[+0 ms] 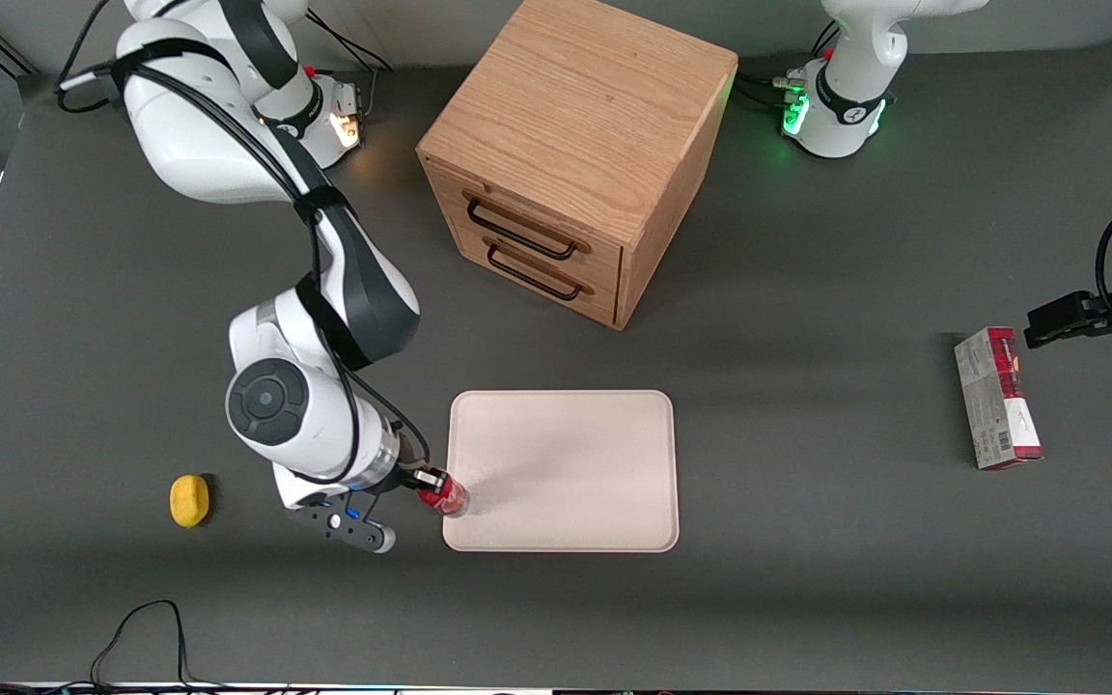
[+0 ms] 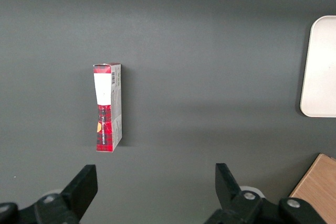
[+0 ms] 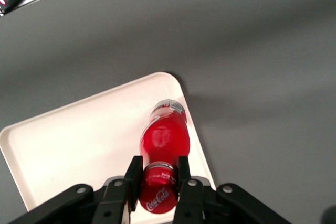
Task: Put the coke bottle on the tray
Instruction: 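Carry the bottle with the right gripper to the white tray's edge, then stand the bottle upright on the tray and open the right gripper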
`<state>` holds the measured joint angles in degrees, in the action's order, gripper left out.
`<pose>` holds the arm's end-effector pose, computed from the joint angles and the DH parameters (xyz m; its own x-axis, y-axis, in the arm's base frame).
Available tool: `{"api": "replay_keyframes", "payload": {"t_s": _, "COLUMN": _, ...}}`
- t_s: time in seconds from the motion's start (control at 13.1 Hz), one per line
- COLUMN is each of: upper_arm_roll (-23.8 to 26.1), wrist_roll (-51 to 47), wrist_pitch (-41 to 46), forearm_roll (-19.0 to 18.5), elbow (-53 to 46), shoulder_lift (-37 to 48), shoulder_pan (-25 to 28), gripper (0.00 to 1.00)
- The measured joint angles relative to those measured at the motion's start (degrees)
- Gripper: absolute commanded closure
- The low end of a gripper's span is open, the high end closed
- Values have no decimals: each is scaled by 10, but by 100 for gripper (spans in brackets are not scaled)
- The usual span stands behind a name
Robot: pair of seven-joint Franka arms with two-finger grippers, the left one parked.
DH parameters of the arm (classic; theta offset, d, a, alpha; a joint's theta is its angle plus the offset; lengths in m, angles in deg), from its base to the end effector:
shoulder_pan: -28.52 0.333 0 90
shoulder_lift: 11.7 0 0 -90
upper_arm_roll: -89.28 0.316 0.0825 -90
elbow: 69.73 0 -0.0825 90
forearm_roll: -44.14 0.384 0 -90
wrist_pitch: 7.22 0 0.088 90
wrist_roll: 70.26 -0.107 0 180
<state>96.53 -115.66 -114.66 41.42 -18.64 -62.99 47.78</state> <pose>0.7237 0.3116 0.3683 0.9317 -0.3621 0.0279 -0.3577 -0.9282 -0.1027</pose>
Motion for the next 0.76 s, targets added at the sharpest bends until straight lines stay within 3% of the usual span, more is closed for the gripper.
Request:
{"api": "replay_keyframes", "payload": {"t_s": 0.23, "upper_arm_roll": 0, "wrist_roll": -17, "wrist_pitch": -18, "forearm_roll": -24, "elbow": -6, "shoulder_lift": -17, "shoulder_pan": 12, "gripper": 100}}
{"api": "replay_keyframes", "payload": {"t_s": 0.61, "upper_arm_roll": 0, "wrist_roll": -21, "wrist_pitch": -19, "forearm_roll": -26, "elbow": -10, "shoulder_lift": -22, "shoulder_pan": 17, "gripper": 100}}
{"api": "replay_keyframes", "payload": {"t_s": 0.69, "upper_arm_roll": 0, "wrist_roll": -21, "wrist_pitch": -19, "forearm_roll": -26, "elbow": -10, "shoulder_lift": -22, "shoulder_pan": 17, "gripper": 92}}
{"api": "replay_keyframes", "payload": {"t_s": 0.76, "upper_arm_roll": 0, "wrist_roll": -21, "wrist_pitch": -19, "forearm_roll": -26, "elbow": -10, "shoulder_lift": -22, "shoulder_pan": 17, "gripper": 17}}
